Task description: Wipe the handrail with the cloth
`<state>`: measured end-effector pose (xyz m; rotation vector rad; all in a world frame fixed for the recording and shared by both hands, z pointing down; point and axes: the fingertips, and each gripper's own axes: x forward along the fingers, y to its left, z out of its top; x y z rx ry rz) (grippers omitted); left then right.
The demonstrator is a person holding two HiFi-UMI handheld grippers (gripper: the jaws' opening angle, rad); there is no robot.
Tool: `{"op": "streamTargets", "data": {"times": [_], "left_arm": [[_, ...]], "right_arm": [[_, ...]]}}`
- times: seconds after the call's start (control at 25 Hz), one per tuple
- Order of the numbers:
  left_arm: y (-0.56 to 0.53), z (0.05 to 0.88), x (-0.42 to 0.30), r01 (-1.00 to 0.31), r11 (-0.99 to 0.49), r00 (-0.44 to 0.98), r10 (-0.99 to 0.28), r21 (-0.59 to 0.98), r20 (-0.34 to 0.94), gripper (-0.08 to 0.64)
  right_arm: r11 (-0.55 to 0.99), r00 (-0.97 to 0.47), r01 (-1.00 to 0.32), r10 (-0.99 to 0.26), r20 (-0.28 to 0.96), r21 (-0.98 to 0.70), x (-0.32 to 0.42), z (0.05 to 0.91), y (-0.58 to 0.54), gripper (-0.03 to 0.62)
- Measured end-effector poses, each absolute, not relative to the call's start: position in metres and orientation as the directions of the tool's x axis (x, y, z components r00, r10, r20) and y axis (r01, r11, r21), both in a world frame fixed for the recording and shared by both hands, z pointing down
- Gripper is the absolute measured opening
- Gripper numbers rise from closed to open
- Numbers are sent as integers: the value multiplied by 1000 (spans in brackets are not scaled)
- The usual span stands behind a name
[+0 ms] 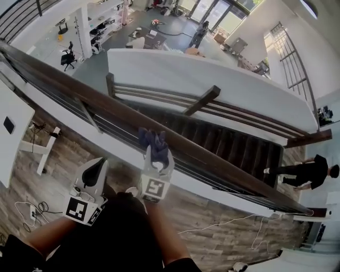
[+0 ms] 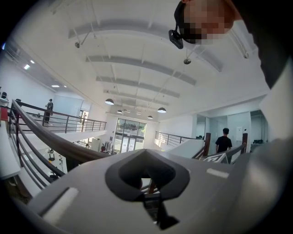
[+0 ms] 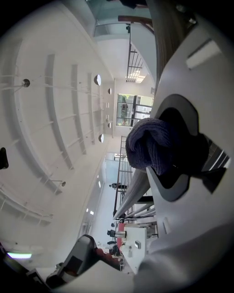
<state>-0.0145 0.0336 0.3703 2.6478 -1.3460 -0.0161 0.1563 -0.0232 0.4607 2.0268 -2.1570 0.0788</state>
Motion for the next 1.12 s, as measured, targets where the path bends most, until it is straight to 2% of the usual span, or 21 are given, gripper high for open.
{"op": "streamTargets", "data": {"times": [0.32, 0.56, 0.8, 1.12], "left_arm": [[15, 372, -80, -851, -499, 515, -854, 167, 73, 0], [0, 377, -134, -874, -461, 476, -876, 153, 80, 0], [-27, 389, -187, -884, -450, 461, -883, 125, 83, 0], [-70, 404, -229, -874, -468, 480, -875, 130, 72, 0]], "right_arm": [[245, -213, -964, -945, 248, 108, 57, 493, -60, 176], [308, -268, -948, -912, 312, 84, -9, 527, -92, 178], [299, -250, -950, -903, 348, 93, -55, 562, -131, 178], [232, -163, -966, -891, 423, 116, -62, 616, -175, 179]]}}
